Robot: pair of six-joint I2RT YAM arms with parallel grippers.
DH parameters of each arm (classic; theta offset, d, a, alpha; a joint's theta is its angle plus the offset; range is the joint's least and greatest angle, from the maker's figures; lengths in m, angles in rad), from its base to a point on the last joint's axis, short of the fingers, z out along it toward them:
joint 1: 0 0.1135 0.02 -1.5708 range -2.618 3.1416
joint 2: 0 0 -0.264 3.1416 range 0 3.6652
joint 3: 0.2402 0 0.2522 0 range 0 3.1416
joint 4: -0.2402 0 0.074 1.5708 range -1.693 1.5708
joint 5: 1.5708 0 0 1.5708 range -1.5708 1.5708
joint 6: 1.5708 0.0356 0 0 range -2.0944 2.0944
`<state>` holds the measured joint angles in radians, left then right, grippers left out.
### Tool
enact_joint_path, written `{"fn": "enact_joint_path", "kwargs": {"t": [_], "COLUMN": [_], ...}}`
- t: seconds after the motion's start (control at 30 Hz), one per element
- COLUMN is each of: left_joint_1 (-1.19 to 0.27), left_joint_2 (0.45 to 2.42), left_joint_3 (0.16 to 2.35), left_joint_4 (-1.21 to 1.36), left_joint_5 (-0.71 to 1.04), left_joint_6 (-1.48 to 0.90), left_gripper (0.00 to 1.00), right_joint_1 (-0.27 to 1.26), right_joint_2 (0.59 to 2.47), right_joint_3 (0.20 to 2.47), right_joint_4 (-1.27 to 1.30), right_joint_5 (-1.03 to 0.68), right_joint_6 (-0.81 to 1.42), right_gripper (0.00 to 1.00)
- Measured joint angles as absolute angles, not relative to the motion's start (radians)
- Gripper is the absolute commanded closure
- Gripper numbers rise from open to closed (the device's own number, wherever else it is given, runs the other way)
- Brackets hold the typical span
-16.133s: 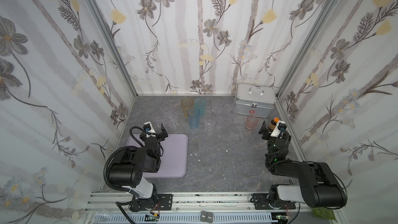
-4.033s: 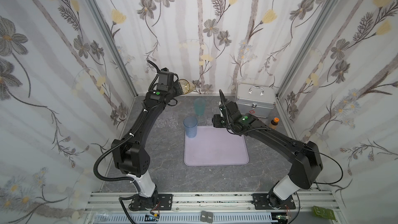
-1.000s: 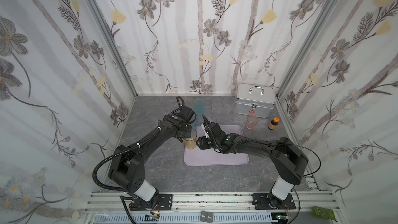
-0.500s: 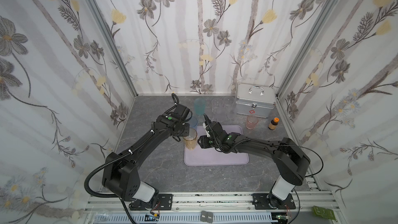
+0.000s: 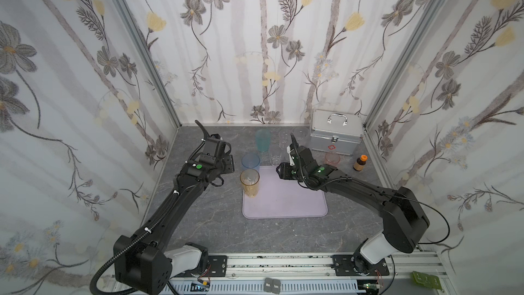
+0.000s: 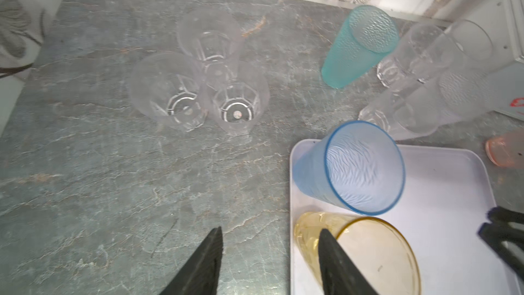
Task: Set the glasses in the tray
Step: 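Lower the yellow glass beside the blue glass and open the left gripper, then raise the left gripper and reach toward the teal glass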
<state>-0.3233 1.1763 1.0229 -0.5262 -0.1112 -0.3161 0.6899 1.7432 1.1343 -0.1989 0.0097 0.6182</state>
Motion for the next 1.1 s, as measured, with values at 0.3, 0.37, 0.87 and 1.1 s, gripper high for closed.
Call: {"fn": "enact_joint_path", "kwargs": {"t": [0.3,0.37,0.87,1.1], "left_joint_1": [-0.292,-0.286,-0.277,-0.281], "left_joint_2": [1.206,1.281,1.939,2.117], "left_joint_3": [0.944,1.004,1.576,1.755], "left_joint_4": [-0.274,-0.248,-0.187,-0.184], "left_joint_5": [-0.145,-0.115,0.203,0.262], "left_joint_6": [-0.369,-0.368,-0.320,-0.321], "left_gripper": [0.23,0.24,0.29,0.37], "right_joint_1": [0.648,0.649,0.678,0.709], "right_joint_2": [1.780,1.780,1.756,1.781], "right_joint_3": [1.267,1.248,1.098,1.097], "right_joint_4": [-0.221,-0.220,-0.211,-0.208], "right_joint_5": [0.027,0.022,-0.005,-0.020], "right_joint_6": [0.637,0.648,0.718,0.725], "right_gripper": [0.45,0.45,0.45,0.45]}}
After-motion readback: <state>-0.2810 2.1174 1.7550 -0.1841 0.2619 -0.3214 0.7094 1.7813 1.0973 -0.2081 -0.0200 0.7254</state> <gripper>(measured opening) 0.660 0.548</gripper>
